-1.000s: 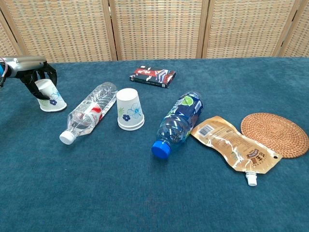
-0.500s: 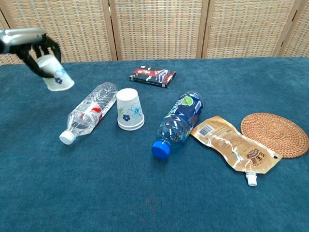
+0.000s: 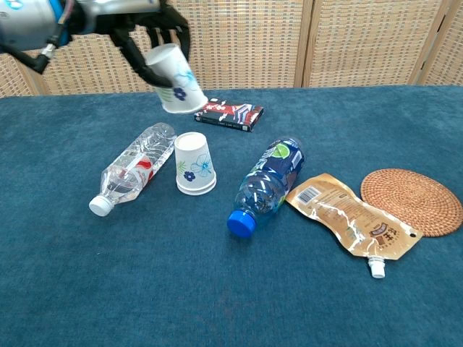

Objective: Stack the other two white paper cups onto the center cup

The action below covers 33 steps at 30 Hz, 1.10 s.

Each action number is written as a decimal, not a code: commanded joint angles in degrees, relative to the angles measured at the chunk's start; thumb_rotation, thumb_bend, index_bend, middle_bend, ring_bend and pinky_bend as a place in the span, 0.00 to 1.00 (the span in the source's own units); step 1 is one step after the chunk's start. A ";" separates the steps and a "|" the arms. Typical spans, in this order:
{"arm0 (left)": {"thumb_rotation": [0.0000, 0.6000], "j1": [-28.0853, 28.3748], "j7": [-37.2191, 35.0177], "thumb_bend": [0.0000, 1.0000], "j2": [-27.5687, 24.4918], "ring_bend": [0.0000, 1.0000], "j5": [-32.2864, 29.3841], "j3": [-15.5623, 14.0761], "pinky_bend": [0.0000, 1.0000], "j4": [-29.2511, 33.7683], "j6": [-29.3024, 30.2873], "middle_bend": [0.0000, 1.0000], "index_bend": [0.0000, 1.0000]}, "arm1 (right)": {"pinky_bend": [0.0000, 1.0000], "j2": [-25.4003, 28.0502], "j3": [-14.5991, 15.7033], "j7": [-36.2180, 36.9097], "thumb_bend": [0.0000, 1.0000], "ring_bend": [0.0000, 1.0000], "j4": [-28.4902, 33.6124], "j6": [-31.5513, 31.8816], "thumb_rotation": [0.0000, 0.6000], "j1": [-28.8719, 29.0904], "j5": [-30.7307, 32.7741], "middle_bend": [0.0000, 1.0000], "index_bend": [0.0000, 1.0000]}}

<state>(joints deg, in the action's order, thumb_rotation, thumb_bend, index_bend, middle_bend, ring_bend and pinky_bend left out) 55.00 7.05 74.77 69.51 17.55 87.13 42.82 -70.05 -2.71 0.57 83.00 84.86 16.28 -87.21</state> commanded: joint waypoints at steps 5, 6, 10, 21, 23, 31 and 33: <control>1.00 5.13 7.76 0.27 6.03 0.39 -7.87 -1.25 0.37 -3.47 -2.52 0.38 0.52 | 0.00 0.31 -0.74 0.86 0.00 0.00 -0.45 -0.36 1.00 -0.46 0.34 0.00 0.00; 1.00 5.34 8.14 0.27 6.22 0.39 -8.40 -1.44 0.37 -3.62 -2.57 0.38 0.52 | 0.00 0.31 -0.82 0.88 0.00 0.00 -0.48 -0.40 1.00 -0.50 0.33 0.00 0.00; 1.00 5.75 9.09 0.28 6.67 0.39 -9.93 -2.28 0.37 -4.24 -2.49 0.37 0.52 | 0.00 0.34 -1.13 0.93 0.00 0.00 -0.44 -0.52 1.00 -0.67 0.27 0.00 0.00; 1.00 6.65 8.26 0.28 5.00 0.39 -12.79 -3.27 0.35 -4.03 -4.30 0.36 0.50 | 0.00 0.37 -1.70 0.57 0.00 0.00 -0.16 -0.92 1.00 -0.99 -0.07 0.00 0.00; 1.00 6.84 8.30 0.28 4.69 0.39 -13.23 -3.38 0.34 -3.79 -4.60 0.36 0.50 | 0.00 0.38 -1.79 0.56 0.00 0.00 -0.16 -0.93 1.00 -1.05 -0.05 0.00 0.00; 1.00 7.86 8.77 0.12 3.70 0.22 -16.01 -4.69 0.24 -3.20 -5.89 0.25 0.32 | 0.00 0.55 -2.20 0.71 0.00 0.00 0.01 -0.93 1.00 -1.33 -0.24 0.00 0.00; 1.00 8.14 9.21 0.01 3.63 0.10 -16.24 -5.41 0.15 -3.28 -6.36 0.15 0.16 | 0.00 0.65 -2.27 0.84 0.00 0.00 0.07 -0.90 1.00 -1.42 -0.30 0.00 0.00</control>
<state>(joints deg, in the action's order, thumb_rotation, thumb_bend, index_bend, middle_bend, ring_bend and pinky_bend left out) 62.96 16.06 78.47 53.46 12.40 83.89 36.71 -69.40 -4.99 1.41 83.07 83.96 14.86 -87.51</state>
